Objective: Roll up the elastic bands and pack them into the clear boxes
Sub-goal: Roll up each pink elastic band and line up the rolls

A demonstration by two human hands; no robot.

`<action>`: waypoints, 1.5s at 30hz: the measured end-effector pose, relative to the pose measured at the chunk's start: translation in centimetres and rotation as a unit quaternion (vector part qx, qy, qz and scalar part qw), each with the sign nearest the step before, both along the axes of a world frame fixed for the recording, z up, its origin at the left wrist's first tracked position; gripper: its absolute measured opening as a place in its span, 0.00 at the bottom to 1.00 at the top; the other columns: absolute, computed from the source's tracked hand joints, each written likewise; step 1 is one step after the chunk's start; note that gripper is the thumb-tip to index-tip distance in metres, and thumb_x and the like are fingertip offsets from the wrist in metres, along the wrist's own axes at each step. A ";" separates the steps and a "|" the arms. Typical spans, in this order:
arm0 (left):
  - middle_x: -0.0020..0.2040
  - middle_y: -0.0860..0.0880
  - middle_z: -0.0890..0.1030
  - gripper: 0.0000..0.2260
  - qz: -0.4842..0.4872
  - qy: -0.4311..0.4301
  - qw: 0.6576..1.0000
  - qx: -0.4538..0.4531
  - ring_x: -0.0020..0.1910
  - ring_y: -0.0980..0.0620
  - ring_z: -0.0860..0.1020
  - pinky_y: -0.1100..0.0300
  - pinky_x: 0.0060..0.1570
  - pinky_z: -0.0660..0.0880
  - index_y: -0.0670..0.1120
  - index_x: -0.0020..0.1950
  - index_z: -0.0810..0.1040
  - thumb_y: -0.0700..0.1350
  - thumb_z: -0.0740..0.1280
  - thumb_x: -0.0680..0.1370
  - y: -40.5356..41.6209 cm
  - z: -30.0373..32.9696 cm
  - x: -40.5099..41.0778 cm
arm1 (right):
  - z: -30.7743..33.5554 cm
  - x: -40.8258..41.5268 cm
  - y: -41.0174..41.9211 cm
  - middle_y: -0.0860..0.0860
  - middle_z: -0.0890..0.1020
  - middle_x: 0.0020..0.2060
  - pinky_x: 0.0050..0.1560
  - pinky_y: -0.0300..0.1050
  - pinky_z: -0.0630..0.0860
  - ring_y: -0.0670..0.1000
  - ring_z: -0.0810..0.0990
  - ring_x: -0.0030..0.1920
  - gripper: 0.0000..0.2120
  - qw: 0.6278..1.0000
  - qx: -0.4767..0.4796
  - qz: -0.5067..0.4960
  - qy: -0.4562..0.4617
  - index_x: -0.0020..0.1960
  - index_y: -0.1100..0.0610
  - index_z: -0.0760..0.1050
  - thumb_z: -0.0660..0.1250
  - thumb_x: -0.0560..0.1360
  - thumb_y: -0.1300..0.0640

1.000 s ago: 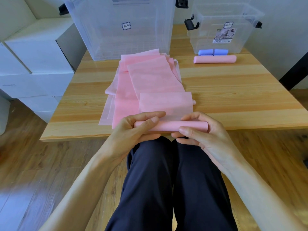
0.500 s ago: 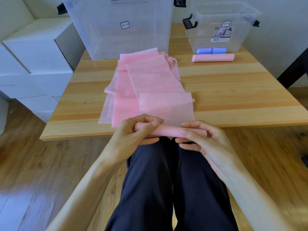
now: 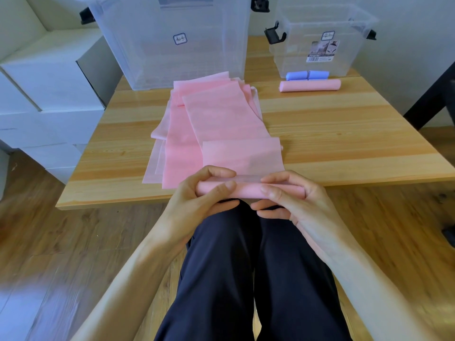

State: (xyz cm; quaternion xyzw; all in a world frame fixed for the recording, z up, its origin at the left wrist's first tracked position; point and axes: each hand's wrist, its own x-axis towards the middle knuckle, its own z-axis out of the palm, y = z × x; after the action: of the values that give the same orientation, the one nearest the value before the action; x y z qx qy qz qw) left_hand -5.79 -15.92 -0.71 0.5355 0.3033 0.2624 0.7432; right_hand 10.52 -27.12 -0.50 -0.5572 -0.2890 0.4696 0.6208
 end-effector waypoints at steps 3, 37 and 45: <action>0.46 0.47 0.85 0.08 0.026 -0.007 0.999 -0.021 0.50 0.51 0.84 0.63 0.45 0.81 0.48 0.45 0.85 0.46 0.72 0.68 0.2 -0.1 0.0 | 0.1 0.3 -0.1 0.60 0.86 0.43 0.44 0.44 0.83 0.58 0.87 0.45 0.15 1.000 0.000 0.012 -0.008 0.55 0.62 0.80 0.73 0.69 0.59; 0.52 0.51 0.86 0.14 -0.017 0.047 0.998 0.045 0.53 0.53 0.84 0.64 0.47 0.80 0.45 0.54 0.84 0.49 0.66 0.74 0.3 0.8 0.0 | 0.3 0.6 0.1 0.57 0.86 0.39 0.38 0.42 0.82 0.58 0.86 0.39 0.12 0.999 -0.009 -0.035 -0.005 0.46 0.58 0.84 0.74 0.65 0.54; 0.50 0.53 0.85 0.12 -0.013 0.036 0.998 0.042 0.54 0.54 0.83 0.65 0.47 0.80 0.44 0.52 0.84 0.48 0.67 0.73 0.3 0.6 0.3 | 0.5 0.7 0.0 0.57 0.86 0.40 0.41 0.42 0.82 0.57 0.87 0.42 0.16 1.000 -0.008 -0.027 -0.011 0.53 0.57 0.83 0.75 0.66 0.56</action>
State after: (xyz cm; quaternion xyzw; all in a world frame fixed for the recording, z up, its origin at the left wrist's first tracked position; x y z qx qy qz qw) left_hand -5.49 -15.64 -0.10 0.5791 0.3114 0.2461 0.7121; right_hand 11.20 -27.08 -0.02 -0.5750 -0.2763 0.4488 0.6258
